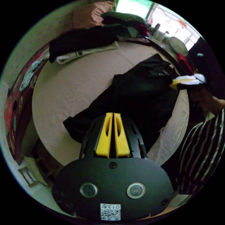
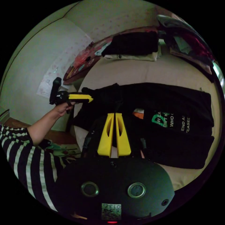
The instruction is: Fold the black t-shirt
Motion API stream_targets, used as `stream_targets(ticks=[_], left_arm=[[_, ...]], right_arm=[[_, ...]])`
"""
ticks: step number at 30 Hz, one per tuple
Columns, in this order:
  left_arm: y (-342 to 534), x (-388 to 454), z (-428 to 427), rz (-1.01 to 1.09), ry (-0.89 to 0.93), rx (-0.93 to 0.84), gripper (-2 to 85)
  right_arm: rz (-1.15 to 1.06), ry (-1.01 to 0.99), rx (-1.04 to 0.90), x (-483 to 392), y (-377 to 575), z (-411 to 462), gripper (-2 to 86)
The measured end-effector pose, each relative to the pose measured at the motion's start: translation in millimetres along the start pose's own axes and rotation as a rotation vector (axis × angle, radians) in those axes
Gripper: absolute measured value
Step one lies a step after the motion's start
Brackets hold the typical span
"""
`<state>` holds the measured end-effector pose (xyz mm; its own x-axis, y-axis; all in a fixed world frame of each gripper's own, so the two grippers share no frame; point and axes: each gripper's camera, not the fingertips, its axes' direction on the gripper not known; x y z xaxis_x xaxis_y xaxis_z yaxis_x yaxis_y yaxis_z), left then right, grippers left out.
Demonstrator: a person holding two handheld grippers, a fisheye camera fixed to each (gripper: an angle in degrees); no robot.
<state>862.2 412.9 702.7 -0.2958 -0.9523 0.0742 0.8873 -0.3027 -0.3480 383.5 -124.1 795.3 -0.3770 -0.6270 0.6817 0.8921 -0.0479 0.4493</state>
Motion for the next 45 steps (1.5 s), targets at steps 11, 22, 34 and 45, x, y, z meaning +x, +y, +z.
stream_targets(ticks=[11, 22, 34, 45], left_arm=[[-5.0, -16.3, -15.2, 0.038, 0.176, -0.063, 0.1], [13.0, -46.8, -46.3, -0.330, -0.111, 0.150, 3.7], [-29.4, -37.0, 0.9, -0.398, -0.077, 0.022, 1.0], [-10.6, -13.9, -21.7, -0.647, -0.166, 0.263, -0.1]], right_arm=[[-0.073, 0.040, -0.127, -11.2, 24.4, 10.5, 0.5], [-0.284, 0.238, -0.084, -24.1, -1.0, -14.3, 0.3], [-0.532, 0.406, -0.240, -37.1, -77.9, 72.7, 0.4], [-0.272, 0.319, -0.033, 37.9, -57.0, -13.0, 0.2]])
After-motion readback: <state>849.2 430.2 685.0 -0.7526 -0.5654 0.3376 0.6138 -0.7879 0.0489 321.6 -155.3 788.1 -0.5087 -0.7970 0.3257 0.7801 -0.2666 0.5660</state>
